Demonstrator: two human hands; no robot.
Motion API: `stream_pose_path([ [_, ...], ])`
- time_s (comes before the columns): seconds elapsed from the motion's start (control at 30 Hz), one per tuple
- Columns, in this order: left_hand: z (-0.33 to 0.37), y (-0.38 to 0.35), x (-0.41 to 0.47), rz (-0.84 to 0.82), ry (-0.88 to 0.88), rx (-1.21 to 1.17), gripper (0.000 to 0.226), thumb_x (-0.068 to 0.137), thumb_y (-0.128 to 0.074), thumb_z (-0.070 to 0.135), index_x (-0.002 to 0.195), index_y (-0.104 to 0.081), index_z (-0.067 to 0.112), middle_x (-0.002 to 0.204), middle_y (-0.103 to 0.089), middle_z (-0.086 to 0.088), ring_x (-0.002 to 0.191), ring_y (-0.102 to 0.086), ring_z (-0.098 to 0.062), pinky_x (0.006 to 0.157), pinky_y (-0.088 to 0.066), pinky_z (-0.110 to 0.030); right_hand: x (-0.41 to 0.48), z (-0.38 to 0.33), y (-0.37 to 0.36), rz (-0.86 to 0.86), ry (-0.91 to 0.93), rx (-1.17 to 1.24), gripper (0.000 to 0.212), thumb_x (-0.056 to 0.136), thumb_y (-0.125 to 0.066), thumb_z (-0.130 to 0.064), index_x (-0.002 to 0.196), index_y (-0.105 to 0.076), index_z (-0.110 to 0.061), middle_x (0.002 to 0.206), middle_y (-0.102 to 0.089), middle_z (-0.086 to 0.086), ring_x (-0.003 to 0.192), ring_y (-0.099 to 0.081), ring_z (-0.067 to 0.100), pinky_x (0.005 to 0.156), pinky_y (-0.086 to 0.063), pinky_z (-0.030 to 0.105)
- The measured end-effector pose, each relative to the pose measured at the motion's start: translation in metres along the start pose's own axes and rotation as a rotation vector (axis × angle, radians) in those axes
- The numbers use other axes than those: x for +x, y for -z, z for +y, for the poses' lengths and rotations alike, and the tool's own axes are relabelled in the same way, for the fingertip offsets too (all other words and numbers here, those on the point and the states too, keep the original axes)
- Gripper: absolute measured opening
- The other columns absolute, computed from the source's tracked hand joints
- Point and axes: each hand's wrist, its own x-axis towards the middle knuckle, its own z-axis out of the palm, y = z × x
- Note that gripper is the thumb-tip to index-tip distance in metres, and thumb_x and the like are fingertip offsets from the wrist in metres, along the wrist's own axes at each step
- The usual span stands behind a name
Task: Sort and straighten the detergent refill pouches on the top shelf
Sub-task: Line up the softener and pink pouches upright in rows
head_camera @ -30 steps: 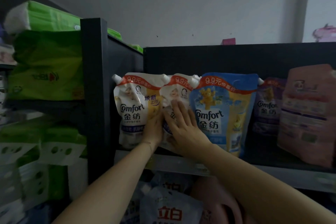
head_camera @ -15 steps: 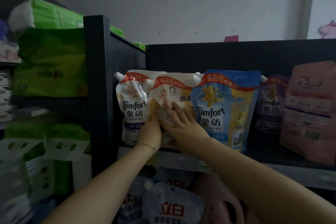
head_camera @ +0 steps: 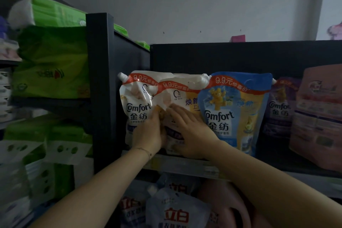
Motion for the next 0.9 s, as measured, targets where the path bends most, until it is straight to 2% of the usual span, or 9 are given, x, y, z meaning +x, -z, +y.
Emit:
stream_pose_path([
  [0.07,-0.006,0.002,-0.002,0.108,-0.018,0.038,0.046,0.088,-0.057,0.037,0.126,-0.040,0.018,0.126,-0.049,-0.004,0.116,-0.049,-0.024,0.087,-0.042,-0.036,0.006,-0.004,-0.003,0.132,-0.022,0.071,0.081,0.090,-0.050,-0.047,0.153,-0.012,-0.015,0.160,-0.015,0.003,0.147,-0.008,0.019,0.120,-0.011,0.041],
  [0.13,-0.014,-0.002,0.000,0.085,-0.021,0.176,0.066,0.090,-0.051,0.049,0.141,-0.028,0.014,0.149,-0.026,-0.009,0.140,-0.022,-0.026,0.109,-0.027,-0.042,0.015,-0.006,-0.009,0.167,-0.043,0.028,0.075,0.093,-0.031,-0.051,0.154,-0.010,-0.013,0.161,-0.010,0.005,0.148,0.001,0.018,0.119,-0.003,0.038],
  [0.17,-0.017,-0.003,0.002,0.025,-0.019,0.227,0.078,0.091,-0.043,0.054,0.150,-0.011,0.014,0.158,-0.004,-0.009,0.147,-0.002,-0.026,0.116,-0.016,-0.044,0.018,-0.005,-0.013,0.165,-0.042,-0.001,0.076,0.093,-0.025,-0.055,0.154,-0.003,-0.015,0.162,-0.001,0.005,0.147,0.010,0.016,0.118,0.004,0.036],
  [0.23,-0.026,-0.005,0.008,-0.071,-0.031,0.313,0.090,0.088,-0.025,0.063,0.149,0.021,0.016,0.154,0.032,-0.005,0.143,0.027,-0.021,0.119,0.002,-0.045,0.022,-0.001,-0.019,0.167,-0.071,0.019,0.082,0.092,-0.024,-0.062,0.151,0.013,-0.019,0.159,0.017,0.000,0.143,0.025,0.012,0.114,0.016,0.032],
  [0.3,-0.035,-0.004,0.013,-0.129,-0.049,0.313,0.095,0.082,-0.018,0.069,0.145,0.031,0.018,0.147,0.044,-0.002,0.140,0.035,-0.019,0.118,0.010,-0.044,0.026,0.005,-0.024,0.184,-0.139,0.073,0.093,0.089,-0.032,-0.069,0.148,0.024,-0.023,0.157,0.026,-0.003,0.140,0.031,0.009,0.111,0.022,0.029],
  [0.53,-0.048,-0.009,0.023,-0.170,-0.043,0.273,0.105,0.058,0.006,0.081,0.140,0.038,0.023,0.144,0.047,0.002,0.136,0.040,-0.017,0.116,0.018,-0.041,0.044,0.013,-0.042,0.300,-0.311,0.237,0.119,0.072,-0.053,-0.081,0.148,0.024,-0.028,0.157,0.024,-0.009,0.142,0.027,0.006,0.114,0.020,0.029],
  [0.63,-0.050,-0.014,0.024,-0.111,-0.050,0.237,0.093,0.066,0.007,0.076,0.138,0.040,0.027,0.145,0.046,0.004,0.135,0.042,-0.014,0.111,0.024,-0.036,0.050,0.014,-0.049,0.330,-0.401,0.192,0.113,0.076,-0.041,-0.084,0.148,0.024,-0.027,0.157,0.027,-0.006,0.142,0.028,0.008,0.117,0.012,0.036],
  [0.8,-0.055,-0.024,0.024,-0.044,-0.068,0.256,0.074,0.079,0.007,0.067,0.132,0.047,0.033,0.149,0.042,0.006,0.138,0.037,-0.014,0.113,0.020,-0.038,0.054,0.006,-0.058,0.347,-0.441,0.053,0.102,0.083,-0.019,-0.082,0.147,0.027,-0.017,0.154,0.034,0.006,0.141,0.032,0.017,0.115,0.019,0.036],
  [0.9,-0.059,-0.031,0.022,0.020,-0.114,0.310,0.080,0.086,-0.006,0.069,0.145,0.032,0.030,0.154,0.033,0.000,0.143,0.029,-0.018,0.113,0.019,-0.039,0.056,0.005,-0.061,0.344,-0.452,0.012,0.100,0.086,-0.021,-0.079,0.149,0.024,-0.015,0.154,0.034,0.008,0.141,0.032,0.021,0.113,0.022,0.036],
])
